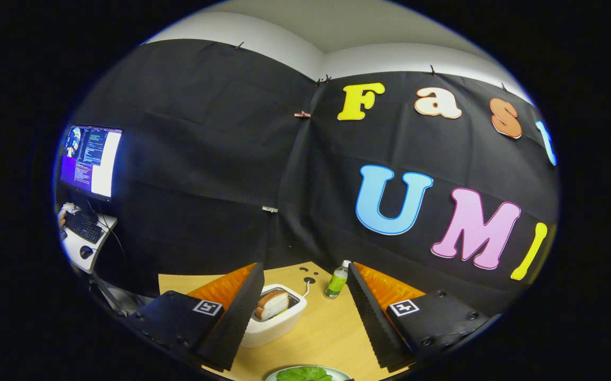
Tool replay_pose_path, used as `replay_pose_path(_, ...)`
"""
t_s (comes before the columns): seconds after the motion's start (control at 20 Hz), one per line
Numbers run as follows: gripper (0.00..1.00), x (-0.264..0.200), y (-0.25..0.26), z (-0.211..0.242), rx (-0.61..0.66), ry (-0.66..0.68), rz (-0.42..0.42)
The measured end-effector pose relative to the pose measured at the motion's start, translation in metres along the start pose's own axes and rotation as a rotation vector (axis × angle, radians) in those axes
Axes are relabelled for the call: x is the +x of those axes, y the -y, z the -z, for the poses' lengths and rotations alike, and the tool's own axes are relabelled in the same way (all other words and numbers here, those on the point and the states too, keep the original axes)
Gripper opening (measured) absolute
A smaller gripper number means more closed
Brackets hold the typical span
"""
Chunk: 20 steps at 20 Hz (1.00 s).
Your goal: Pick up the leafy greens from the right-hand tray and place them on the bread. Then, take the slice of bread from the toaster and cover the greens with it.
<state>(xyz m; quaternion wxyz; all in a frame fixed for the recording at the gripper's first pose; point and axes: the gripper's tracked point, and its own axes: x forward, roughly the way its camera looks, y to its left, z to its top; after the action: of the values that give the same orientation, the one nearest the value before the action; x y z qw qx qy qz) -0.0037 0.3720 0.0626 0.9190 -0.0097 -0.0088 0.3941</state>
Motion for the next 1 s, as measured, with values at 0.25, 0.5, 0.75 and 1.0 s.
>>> replay_pose_path(0.25, 0.98, 0.048, -0.02, 0.055, 0.153, -0.165, 0.029)
replay_pose_path(0.5, 0.98, 0.087, -0.043, 0.117, 0.235, -0.331, 0.058)
replay_pose_path(0.75, 0.96, 0.127, -0.062, 0.157, 0.189, -0.407, 0.08)
replay_pose_path(1.0, 0.68, 0.155, -0.057, 0.193, 0.257, -0.503, 0.159)
